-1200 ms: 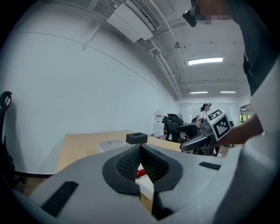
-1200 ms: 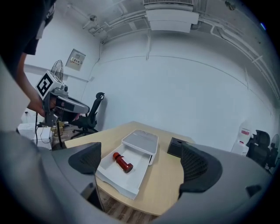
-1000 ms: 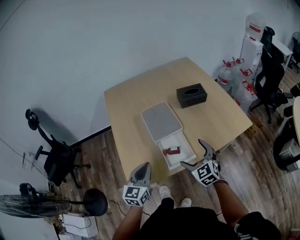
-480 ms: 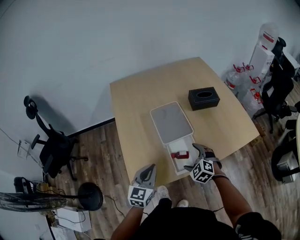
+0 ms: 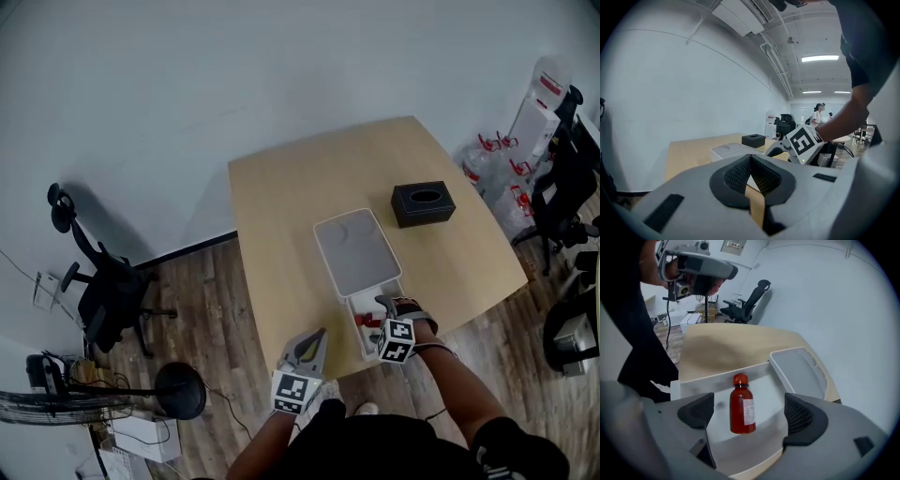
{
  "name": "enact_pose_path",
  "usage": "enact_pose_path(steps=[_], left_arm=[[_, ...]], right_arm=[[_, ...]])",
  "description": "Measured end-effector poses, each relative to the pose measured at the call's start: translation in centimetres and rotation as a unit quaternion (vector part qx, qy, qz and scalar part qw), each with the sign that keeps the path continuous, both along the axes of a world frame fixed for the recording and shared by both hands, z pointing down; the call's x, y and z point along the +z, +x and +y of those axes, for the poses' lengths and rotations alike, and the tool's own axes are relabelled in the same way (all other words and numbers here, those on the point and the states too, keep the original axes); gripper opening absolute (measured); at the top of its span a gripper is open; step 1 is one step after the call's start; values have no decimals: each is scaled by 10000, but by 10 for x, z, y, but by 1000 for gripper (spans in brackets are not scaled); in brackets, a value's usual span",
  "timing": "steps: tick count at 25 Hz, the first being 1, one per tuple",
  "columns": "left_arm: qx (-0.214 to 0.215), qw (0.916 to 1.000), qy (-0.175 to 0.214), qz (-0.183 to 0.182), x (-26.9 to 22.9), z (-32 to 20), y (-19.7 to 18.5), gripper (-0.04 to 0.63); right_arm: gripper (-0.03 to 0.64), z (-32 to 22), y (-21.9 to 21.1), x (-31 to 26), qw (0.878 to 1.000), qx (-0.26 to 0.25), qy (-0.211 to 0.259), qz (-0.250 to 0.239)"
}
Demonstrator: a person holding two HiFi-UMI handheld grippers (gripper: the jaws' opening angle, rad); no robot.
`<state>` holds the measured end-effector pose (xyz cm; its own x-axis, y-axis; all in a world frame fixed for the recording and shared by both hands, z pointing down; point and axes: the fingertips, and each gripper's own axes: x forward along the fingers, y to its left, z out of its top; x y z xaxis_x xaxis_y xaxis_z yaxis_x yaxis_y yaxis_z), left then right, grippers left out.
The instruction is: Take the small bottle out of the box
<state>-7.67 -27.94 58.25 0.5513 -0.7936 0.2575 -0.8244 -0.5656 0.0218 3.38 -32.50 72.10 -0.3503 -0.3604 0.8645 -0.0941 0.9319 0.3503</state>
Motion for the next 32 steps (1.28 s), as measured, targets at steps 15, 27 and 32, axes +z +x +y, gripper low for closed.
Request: enact_pose_path(steps=[15, 27, 32], left_arm=[[-123, 9994, -268, 153, 14, 2, -8, 9], [-137, 9994, -286, 168, 16, 9, -5, 9], [-173, 9994, -237, 162, 14, 9, -7, 9]], right_arm=[[243, 4, 3, 34, 9964, -323, -300, 729], [207, 5, 5, 35, 9945, -528, -88, 900], [207, 3, 12, 21, 9963, -380, 339, 686]])
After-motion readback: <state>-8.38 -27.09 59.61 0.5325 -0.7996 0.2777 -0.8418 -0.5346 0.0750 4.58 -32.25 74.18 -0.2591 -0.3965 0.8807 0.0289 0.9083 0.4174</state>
